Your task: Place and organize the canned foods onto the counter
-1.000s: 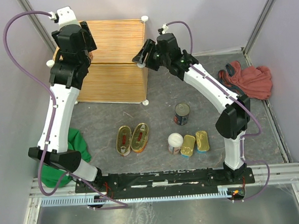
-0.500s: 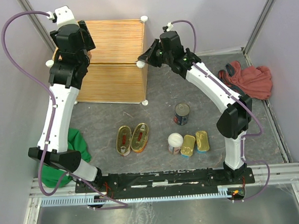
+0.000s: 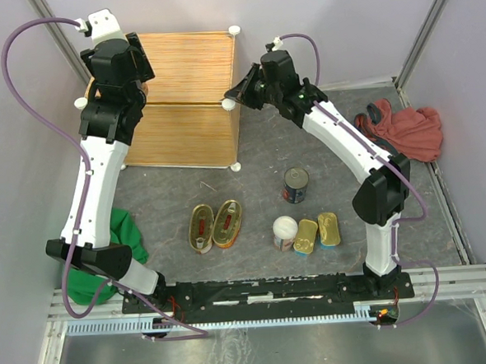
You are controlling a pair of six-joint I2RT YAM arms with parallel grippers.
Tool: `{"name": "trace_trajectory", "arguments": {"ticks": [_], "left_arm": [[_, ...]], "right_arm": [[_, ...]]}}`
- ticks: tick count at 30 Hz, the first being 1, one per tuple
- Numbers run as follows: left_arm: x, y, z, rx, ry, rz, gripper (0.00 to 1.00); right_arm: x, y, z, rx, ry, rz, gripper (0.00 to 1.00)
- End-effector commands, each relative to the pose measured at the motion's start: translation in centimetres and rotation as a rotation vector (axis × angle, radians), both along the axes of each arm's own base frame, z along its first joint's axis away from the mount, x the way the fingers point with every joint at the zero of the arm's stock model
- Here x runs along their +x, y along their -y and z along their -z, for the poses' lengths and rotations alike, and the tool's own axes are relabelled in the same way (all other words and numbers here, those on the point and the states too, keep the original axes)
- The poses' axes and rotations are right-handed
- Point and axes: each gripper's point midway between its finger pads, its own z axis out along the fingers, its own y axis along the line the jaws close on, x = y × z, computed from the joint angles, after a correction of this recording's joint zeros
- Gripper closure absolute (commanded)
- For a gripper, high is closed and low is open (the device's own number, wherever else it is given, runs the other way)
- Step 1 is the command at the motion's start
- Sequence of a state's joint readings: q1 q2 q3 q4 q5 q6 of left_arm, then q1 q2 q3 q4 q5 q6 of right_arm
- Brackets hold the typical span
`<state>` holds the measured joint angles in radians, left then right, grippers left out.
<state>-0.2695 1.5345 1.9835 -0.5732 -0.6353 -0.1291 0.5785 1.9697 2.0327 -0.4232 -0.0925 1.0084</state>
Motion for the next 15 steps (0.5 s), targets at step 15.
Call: {"name": "trace_trajectory", "arguments": {"ticks": [15], "left_arm": [[-3.0, -1.7, -7.8, -0.053, 0.254, -0.042, 0.97]], "right_arm": [[-0.7, 4.0, -4.2, 0.016, 0.096, 0.020, 0.99]]}}
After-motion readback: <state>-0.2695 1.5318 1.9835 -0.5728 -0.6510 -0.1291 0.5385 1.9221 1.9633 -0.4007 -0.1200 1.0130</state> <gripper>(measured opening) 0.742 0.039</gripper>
